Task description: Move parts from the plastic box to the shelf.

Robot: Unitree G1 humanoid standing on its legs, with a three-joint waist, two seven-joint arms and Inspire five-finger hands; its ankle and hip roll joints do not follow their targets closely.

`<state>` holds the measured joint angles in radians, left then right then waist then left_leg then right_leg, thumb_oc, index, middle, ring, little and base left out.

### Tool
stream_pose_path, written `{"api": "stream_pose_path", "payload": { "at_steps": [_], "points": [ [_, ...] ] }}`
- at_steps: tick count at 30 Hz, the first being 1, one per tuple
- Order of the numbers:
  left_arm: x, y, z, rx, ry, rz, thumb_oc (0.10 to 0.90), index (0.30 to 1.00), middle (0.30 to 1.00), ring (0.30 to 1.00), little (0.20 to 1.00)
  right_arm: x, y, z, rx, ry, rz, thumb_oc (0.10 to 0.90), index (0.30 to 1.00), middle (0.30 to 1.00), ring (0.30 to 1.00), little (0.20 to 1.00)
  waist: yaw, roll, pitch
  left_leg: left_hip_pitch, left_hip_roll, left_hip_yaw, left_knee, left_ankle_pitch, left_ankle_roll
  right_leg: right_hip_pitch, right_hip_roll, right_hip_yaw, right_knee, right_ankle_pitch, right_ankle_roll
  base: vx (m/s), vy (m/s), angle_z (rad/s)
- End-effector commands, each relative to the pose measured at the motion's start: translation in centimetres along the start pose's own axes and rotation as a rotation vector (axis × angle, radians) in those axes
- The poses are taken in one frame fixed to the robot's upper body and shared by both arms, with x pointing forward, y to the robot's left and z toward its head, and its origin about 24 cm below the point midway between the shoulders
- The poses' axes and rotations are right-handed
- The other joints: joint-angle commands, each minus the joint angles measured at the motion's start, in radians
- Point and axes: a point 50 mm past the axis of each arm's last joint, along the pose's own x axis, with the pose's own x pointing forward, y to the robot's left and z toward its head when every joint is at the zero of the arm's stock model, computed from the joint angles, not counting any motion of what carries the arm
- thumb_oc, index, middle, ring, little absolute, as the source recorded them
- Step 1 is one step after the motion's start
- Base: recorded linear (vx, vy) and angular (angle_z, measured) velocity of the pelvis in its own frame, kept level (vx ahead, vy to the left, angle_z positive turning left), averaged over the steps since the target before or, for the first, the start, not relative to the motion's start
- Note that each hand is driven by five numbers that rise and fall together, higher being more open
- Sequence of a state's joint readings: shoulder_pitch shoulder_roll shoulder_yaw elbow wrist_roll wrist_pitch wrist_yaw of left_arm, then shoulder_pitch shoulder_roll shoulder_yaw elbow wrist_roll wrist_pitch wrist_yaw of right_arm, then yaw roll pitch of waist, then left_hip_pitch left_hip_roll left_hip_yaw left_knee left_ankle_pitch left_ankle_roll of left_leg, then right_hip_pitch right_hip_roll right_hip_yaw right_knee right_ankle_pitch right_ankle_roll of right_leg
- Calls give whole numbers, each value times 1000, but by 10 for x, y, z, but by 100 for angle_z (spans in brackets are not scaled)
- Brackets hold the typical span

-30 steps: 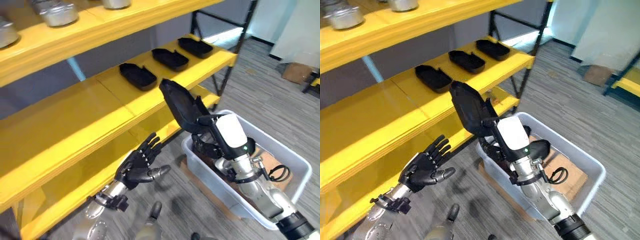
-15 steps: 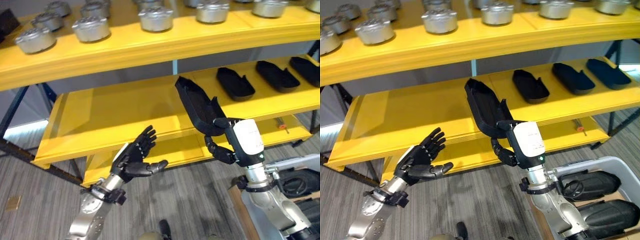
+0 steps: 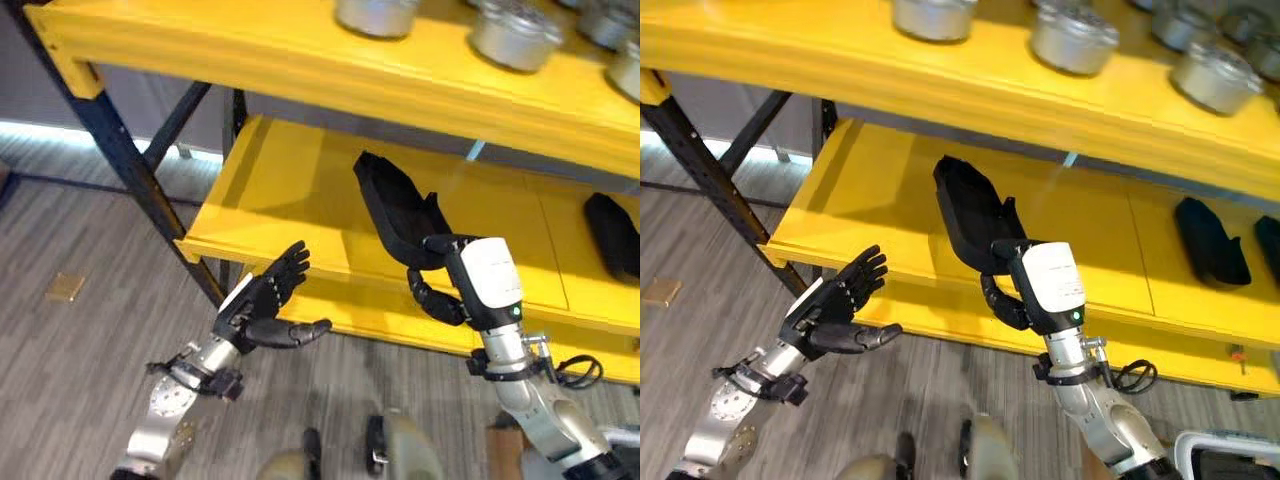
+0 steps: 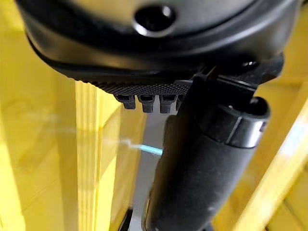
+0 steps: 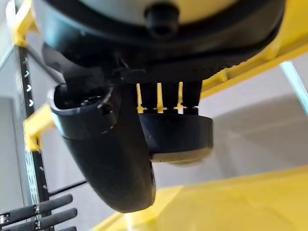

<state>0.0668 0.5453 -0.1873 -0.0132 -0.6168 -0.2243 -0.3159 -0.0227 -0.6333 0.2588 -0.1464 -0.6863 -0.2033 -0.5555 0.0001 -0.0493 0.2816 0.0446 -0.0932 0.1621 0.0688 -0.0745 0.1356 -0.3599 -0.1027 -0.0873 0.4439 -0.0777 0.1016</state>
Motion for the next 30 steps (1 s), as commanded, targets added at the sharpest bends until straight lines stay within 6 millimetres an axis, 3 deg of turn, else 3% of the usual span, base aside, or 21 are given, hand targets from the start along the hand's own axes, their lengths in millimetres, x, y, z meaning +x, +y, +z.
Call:
{"api": "stream_pose_path", "payload": {
  "at_steps": [1,2,6,9,11,14,18,19,23,25,30],
  "points": [
    [23,-24,39,14,-250,-135,900,1000,1000,1000,1000,44,-47,9,-26,-134,-305,400,300,300,300,300,-42,36,-113,93,10,-39,-85,-60,-30,153,48,-38,-172,133,28,190,-60,-9],
    [24,-27,37,5,-244,-145,900,1000,1000,1000,1000,42,-47,2,-41,-105,-296,400,300,300,300,300,-52,36,-125,110,10,-51,-96,-59,-40,196,64,-35,-251,113,9,179,-66,-2],
    [21,-29,36,-2,-245,-153,900,1000,1000,1000,1000,41,-46,-1,-44,-80,-289,400,300,300,300,300,-44,36,-136,112,16,-33,-99,-52,-50,239,59,-68,-296,103,1,54,-37,12],
    [15,-28,38,2,-257,-100,900,1000,1000,1000,1000,42,-39,-7,-46,-11,-255,400,300,300,300,300,-38,34,-154,121,52,76,-96,-62,-73,302,39,-136,-377,101,-8,34,-135,-44],
    [14,-28,39,-9,-259,-88,900,1000,1000,1000,1000,38,-39,-15,-61,32,-247,400,300,300,300,300,-40,35,-162,117,59,93,-93,-57,-80,339,48,-137,-414,99,-18,-34,-24,-117],
    [14,-25,36,1,-236,-55,900,1000,1000,1000,1000,34,-42,-25,-78,99,-243,400,300,300,300,300,-51,39,-158,99,55,70,-92,-38,-82,350,80,-97,-398,79,-28,-71,16,-47],
    [11,-18,37,9,-232,-14,900,1000,1000,1000,1000,29,-40,-27,-68,122,-234,400,300,300,300,300,-55,47,-144,93,76,75,-70,-38,-79,321,44,-104,-287,38,-20,-98,-64,-32],
    [8,-12,38,1,-238,-7,900,1000,1000,1000,1000,23,-38,-31,-65,153,-234,400,300,300,300,300,-50,54,-133,74,98,71,-48,-32,-68,285,-18,-93,-174,40,0,-162,-178,-35],
    [3,-9,36,1,-244,-21,900,1000,1000,1000,1000,12,-34,-38,-77,204,-224,400,300,300,300,300,-41,57,-115,39,121,37,3,-32,-57,280,-108,-30,-76,80,6,-96,-223,10],
    [-2,-4,36,-3,-249,-14,900,1000,1000,1000,1000,13,-32,-37,-78,200,-208,400,300,300,300,300,-33,58,-119,34,147,15,-2,-17,-78,316,-115,1,-130,58,13,-75,-321,18],
    [-1,-3,36,-27,-251,-5,900,1000,1000,1000,1000,28,-34,-33,-87,155,-164,400,300,300,300,300,-17,44,-132,50,201,-11,-26,11,-142,392,-79,-6,-269,18,27,-20,-329,3]
  ]
}}
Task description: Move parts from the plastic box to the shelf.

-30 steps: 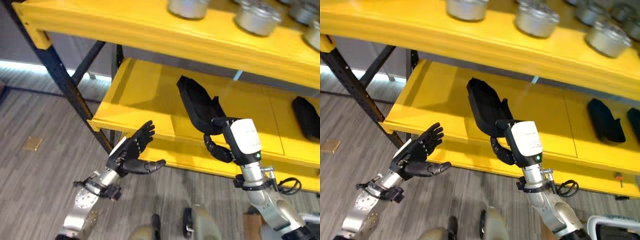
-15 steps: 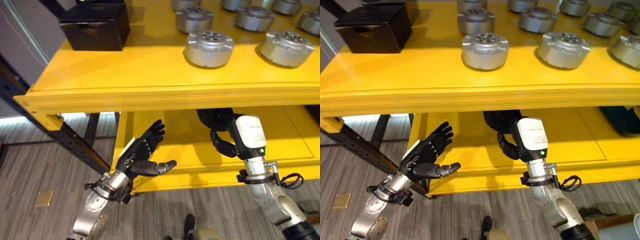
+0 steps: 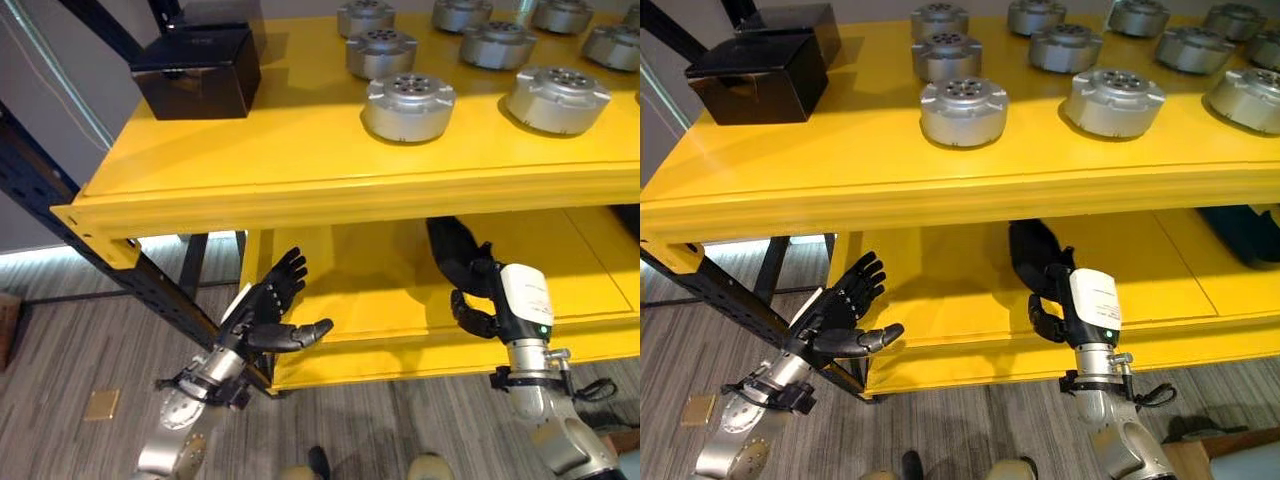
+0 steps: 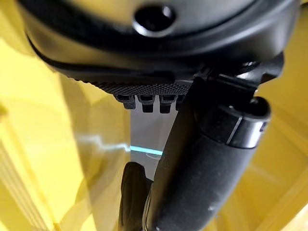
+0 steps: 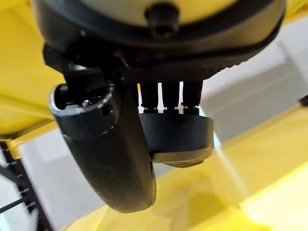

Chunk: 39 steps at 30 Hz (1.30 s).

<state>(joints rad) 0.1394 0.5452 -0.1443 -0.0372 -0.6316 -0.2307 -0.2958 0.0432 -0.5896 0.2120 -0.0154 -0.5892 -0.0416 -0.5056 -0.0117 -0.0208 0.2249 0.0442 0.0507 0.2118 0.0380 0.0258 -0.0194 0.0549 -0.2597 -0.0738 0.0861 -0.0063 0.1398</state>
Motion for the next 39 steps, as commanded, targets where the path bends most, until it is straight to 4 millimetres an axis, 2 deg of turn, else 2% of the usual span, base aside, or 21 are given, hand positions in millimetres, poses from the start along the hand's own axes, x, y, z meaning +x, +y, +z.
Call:
{"api": "stream_pose_path", "payload": {
  "at_steps": [1,3,10,19,27,30,35,39],
  "points": [
    [16,-12,39,-18,-262,-81,900,1000,1000,1000,1000,51,-59,30,-29,-209,-282,400,300,300,300,300,-1,13,-78,51,66,-67,-2,-82,2,-11,85,-21,70,-55,-16,-10,-363,-16],
    [17,-17,39,-29,-262,-94,900,1000,1000,1000,1000,60,-67,29,-79,-230,-267,400,300,300,300,300,10,8,-84,41,87,-78,-14,-65,-22,12,105,-34,20,-56,-38,-48,-332,-14],
    [21,-20,41,-46,-280,-135,900,1000,1000,1000,1000,79,-77,28,-199,-263,-283,400,300,300,300,300,24,10,-85,17,117,-79,-57,-6,-58,19,126,-73,-19,-52,-65,-71,-157,-8],
    [25,-20,42,-47,-272,-158,900,1000,1000,1000,1000,103,-84,14,-357,-232,-232,400,300,300,300,300,43,12,-74,1,151,-90,-58,25,-84,14,146,-103,-11,-69,-88,-38,-120,5],
    [29,-20,43,-65,-276,-175,900,1000,1000,1000,1000,117,-80,14,-464,-279,-116,400,300,300,300,300,56,18,-50,-33,179,-103,-55,61,-108,-9,164,-115,1,-72,-102,-34,-82,2],
    [32,-22,42,-112,-268,-210,900,1000,1000,1000,1000,122,-78,7,-522,-258,-63,400,300,300,300,300,62,27,-36,-52,187,-107,-49,78,-115,-31,168,-120,14,-74,-106,-64,-52,6],
    [40,-25,52,-114,-325,-250,900,1000,1000,1000,1000,138,-88,-5,-621,-226,-39,400,300,300,300,300,62,57,22,-94,199,-115,-60,114,-128,-109,173,-118,34,-70,-106,-161,-36,2],
    [45,-27,60,-100,-356,-274,900,1000,1000,1000,1000,144,-96,-12,-687,-178,-11,400,300,300,300,300,53,68,54,-116,201,-109,-71,131,-133,-143,171,-111,31,-62,-103,-140,-16,-6]
  ]
}}
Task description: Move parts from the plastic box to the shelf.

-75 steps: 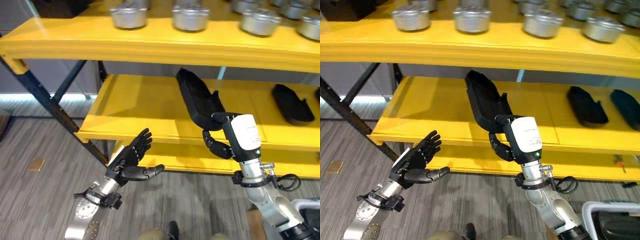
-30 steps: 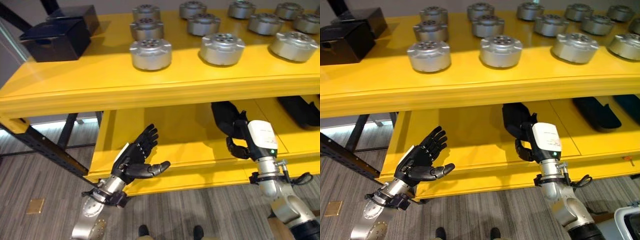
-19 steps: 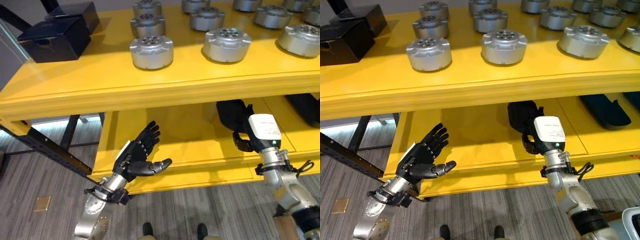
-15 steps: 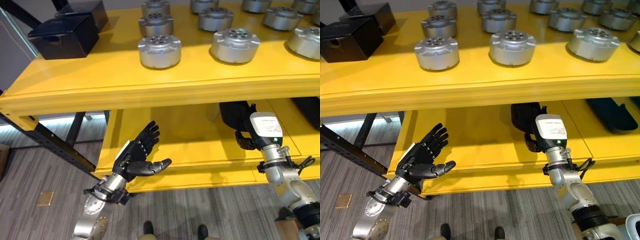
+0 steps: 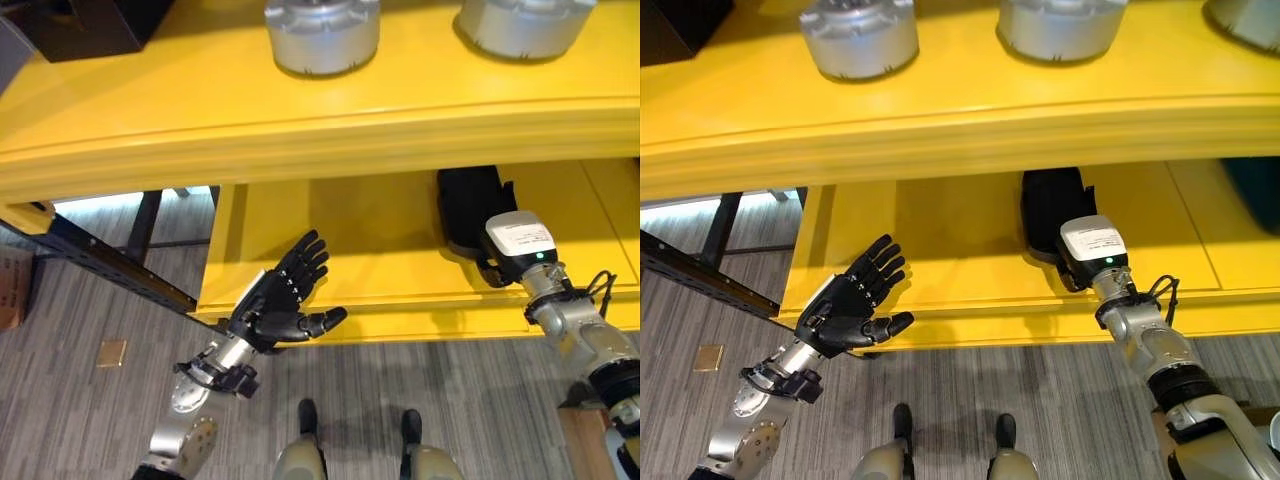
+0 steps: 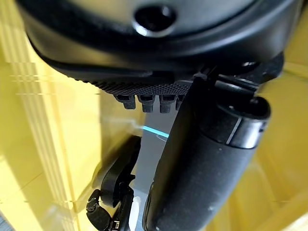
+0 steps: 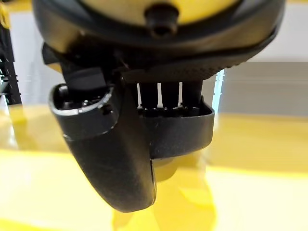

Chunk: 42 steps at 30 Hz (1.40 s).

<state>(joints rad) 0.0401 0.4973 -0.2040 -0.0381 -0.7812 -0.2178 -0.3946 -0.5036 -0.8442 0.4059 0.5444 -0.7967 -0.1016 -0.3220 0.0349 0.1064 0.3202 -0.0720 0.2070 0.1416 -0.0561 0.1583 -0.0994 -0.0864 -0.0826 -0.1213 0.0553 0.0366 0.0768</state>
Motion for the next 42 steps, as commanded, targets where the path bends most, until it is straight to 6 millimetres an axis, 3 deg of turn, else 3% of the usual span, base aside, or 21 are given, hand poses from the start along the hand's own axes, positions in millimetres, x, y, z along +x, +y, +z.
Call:
{"api": "stream_pose_path", "payload": {
  "at_steps": [1,10,19,24,30,37,40,42],
  "points": [
    [27,-12,48,85,-234,-153,900,1000,1000,1000,1000,31,-73,-13,-132,-7,-213,400,300,300,300,300,5,-58,-36,-5,43,-37,22,2,-54,-8,-7,-64,63,-106,-40,-71,-2,-8],
    [30,-13,51,103,-224,-182,900,1000,1000,1000,1000,12,-39,-41,-150,124,-73,400,300,300,300,300,-17,-62,-19,-8,48,-34,40,-1,-51,-36,-8,-51,115,-125,-45,-5,-26,-2],
    [32,-13,55,116,-212,-197,900,1000,1000,1000,1000,3,-38,-61,-193,193,-66,400,300,300,300,300,-26,-66,-1,-5,55,-25,45,-8,-52,-47,0,-41,128,-129,-45,0,-83,2],
    [30,-10,56,119,-197,-198,900,1000,1000,1000,1000,2,-49,-72,-232,216,-87,400,300,300,300,300,-25,-67,12,-13,65,-22,42,6,-59,-58,9,-41,127,-129,-46,-21,-100,-3],
    [30,-8,63,153,-211,-210,900,1000,1000,1000,1000,7,-76,-82,-291,221,-130,400,300,300,300,300,-25,-62,39,-40,77,-25,43,17,-63,-96,17,-37,160,-144,-50,-42,-101,-2],
    [26,-7,68,171,-211,-229,900,1000,1000,1000,1000,-3,-89,-97,-299,289,-171,400,300,300,300,300,-39,-56,59,-62,79,5,55,29,-67,-126,20,-54,194,-160,-55,1,-98,9],
    [24,-5,67,170,-211,-221,900,1000,1000,1000,1000,-1,-99,-100,-312,304,-198,400,300,300,300,300,-37,-58,69,-74,39,0,94,-31,-48,-150,12,-46,209,-158,-56,3,-29,7],
    [24,-6,68,172,-214,-230,900,1000,1000,1000,1000,-2,-103,-102,-319,316,-213,400,300,300,300,300,-36,-57,75,-87,28,-6,109,-43,-41,-160,10,-44,216,-159,-56,-8,-39,-7]
  ]
}}
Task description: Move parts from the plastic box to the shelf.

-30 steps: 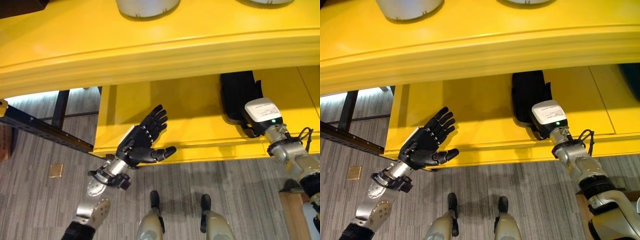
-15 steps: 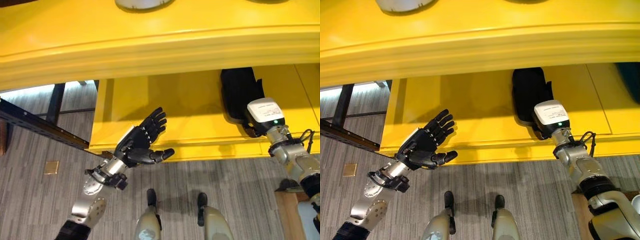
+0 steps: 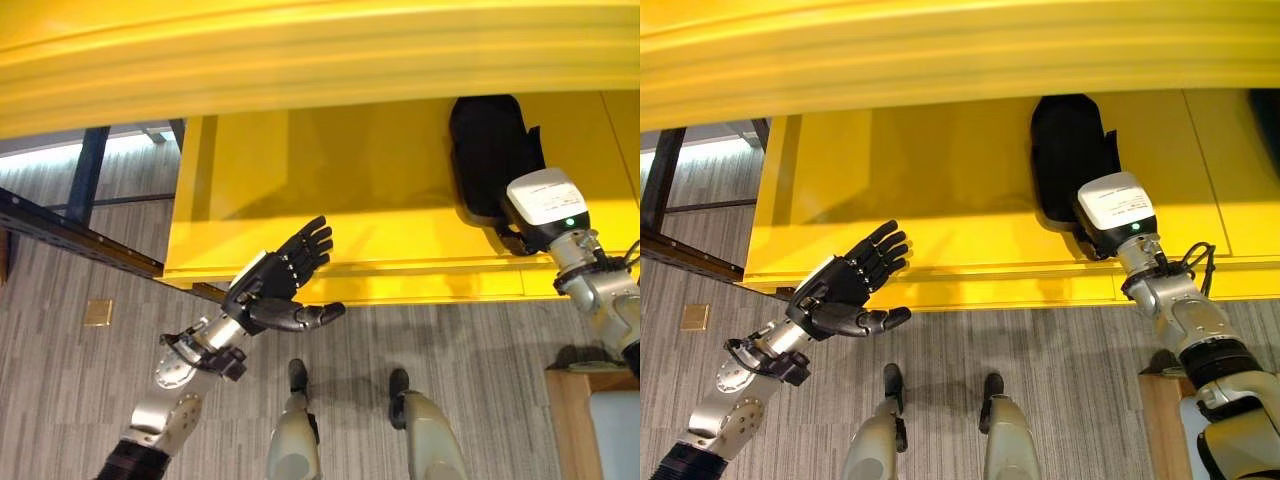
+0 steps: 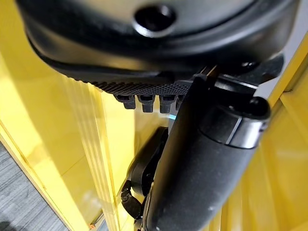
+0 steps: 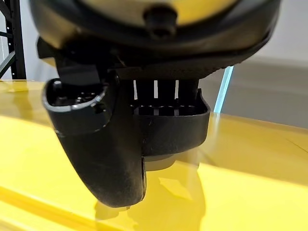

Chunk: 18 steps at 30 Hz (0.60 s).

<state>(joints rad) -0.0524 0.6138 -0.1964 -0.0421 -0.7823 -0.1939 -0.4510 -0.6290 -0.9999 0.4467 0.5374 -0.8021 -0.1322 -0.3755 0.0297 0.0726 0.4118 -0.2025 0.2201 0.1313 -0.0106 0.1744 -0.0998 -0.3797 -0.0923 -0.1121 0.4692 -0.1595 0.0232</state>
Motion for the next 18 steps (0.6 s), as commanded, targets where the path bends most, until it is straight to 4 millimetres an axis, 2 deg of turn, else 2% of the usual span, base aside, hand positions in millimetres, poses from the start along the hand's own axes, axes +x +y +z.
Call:
{"api": "stream_pose_path", "payload": {
  "at_steps": [1,18],
  "points": [
    [11,-10,43,58,-228,-109,900,1000,1000,1000,1000,-12,-38,-82,-181,342,-49,400,300,300,300,300,-31,-22,-14,40,13,4,65,-60,-39,133,20,-52,-196,37,-2,22,-30,-7],
    [2,-10,43,52,-205,-124,900,1000,1000,1000,1000,-25,-62,-117,-188,500,-121,400,300,300,300,300,-30,-19,-14,49,19,7,63,-66,-41,122,10,-53,-161,21,-1,27,-8,1]
  ]
}}
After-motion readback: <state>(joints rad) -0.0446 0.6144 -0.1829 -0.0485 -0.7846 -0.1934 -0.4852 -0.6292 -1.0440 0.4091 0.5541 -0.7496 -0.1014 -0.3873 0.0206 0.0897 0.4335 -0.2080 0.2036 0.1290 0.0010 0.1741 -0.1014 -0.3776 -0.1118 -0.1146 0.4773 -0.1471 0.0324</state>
